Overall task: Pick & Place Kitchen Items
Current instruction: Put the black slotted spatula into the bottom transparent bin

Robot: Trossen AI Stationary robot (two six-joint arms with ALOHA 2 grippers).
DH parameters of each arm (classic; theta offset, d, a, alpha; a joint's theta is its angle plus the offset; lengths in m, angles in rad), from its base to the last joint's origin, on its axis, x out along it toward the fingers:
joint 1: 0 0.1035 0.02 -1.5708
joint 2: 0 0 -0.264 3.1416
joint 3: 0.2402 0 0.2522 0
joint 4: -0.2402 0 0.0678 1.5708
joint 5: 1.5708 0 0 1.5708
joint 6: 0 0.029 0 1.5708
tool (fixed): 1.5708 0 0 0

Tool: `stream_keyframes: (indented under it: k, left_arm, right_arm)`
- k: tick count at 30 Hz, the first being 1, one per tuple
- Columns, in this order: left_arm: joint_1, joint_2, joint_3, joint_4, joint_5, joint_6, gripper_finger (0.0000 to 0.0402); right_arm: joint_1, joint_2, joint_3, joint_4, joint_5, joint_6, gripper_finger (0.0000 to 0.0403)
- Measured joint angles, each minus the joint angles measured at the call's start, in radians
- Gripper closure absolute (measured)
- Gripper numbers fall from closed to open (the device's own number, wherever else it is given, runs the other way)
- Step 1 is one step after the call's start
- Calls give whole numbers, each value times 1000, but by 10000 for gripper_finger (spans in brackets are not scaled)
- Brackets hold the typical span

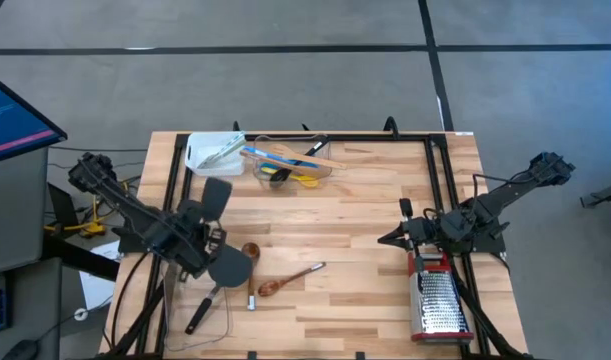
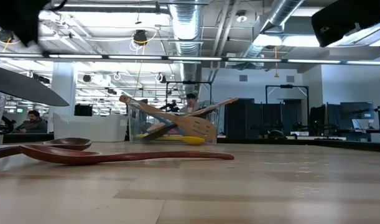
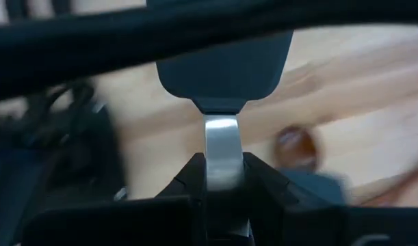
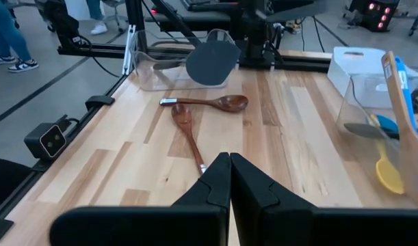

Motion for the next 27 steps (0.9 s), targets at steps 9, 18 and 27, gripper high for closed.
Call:
stream_keyframes:
  k: [9,18,27]
  left_arm:
    - [-138,-29,-157,-3,68,-227,355]
    - [-220,-18,-168,50,54,-262,353]
    - [-290,-18,-168,40,-13,-237,360]
  right_arm:
    - [0,0,0,-7,0,24,403]
    - [0,0,-1,-33,1,57,403]
    - [-7,68,-2,159,3,58,403]
